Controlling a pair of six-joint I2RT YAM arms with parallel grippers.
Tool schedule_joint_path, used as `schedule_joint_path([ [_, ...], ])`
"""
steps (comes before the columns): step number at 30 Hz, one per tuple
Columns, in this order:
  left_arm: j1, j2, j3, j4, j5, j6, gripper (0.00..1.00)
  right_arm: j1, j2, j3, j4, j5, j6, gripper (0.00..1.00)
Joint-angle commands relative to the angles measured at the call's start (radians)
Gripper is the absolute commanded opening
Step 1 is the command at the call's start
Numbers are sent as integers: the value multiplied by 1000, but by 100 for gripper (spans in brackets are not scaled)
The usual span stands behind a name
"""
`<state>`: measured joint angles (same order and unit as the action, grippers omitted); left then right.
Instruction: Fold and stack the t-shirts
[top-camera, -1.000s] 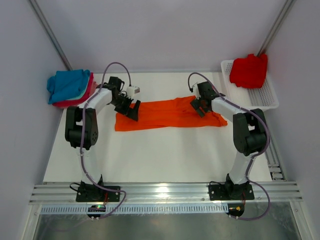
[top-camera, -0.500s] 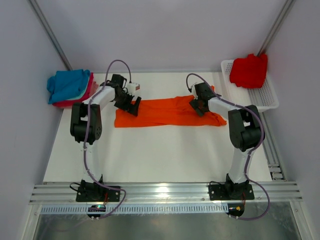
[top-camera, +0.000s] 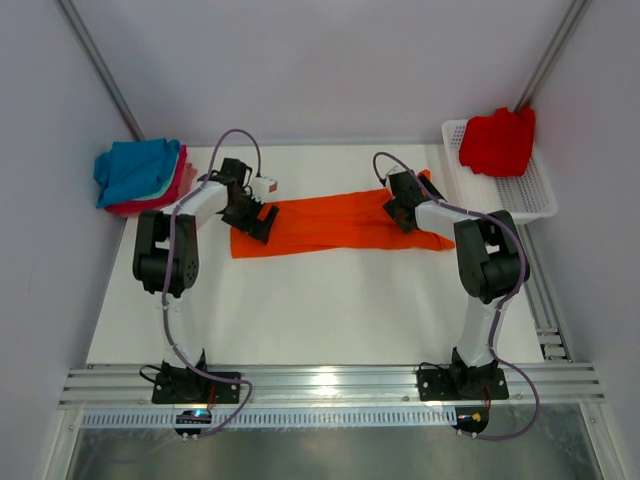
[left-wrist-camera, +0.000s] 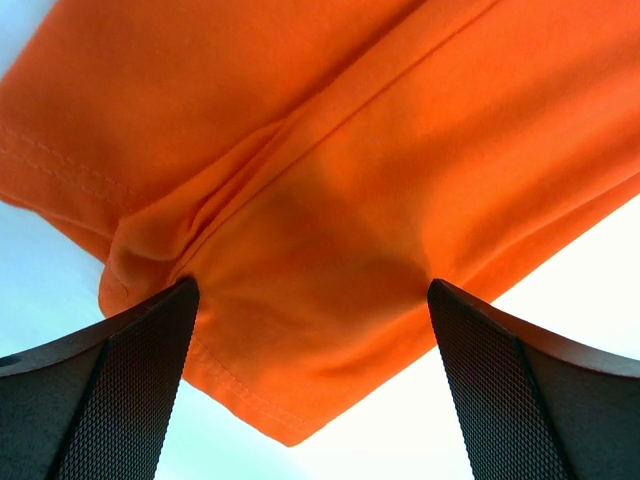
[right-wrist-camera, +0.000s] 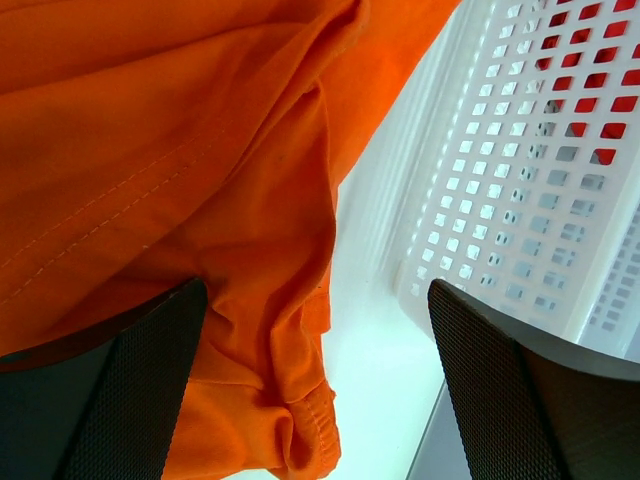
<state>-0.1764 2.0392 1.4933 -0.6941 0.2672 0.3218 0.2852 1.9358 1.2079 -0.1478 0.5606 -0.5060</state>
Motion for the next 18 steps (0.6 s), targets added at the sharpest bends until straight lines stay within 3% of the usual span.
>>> schedule_joint_path([
  [1,6,-57,-50,-25,-33,10,99,-8,-40,-22,19,45,-8,95],
  [6,6,-91,-1,-28,44,3,99,-8,-86,-24,5,38,3,95],
  [11,6,-65,152,-27,128,-16,99,-6,-103,-4,-24,38,29,95],
  [18,3,27,327,-54,129,-9,99,-4,-129,-16,-41,47,41,95],
])
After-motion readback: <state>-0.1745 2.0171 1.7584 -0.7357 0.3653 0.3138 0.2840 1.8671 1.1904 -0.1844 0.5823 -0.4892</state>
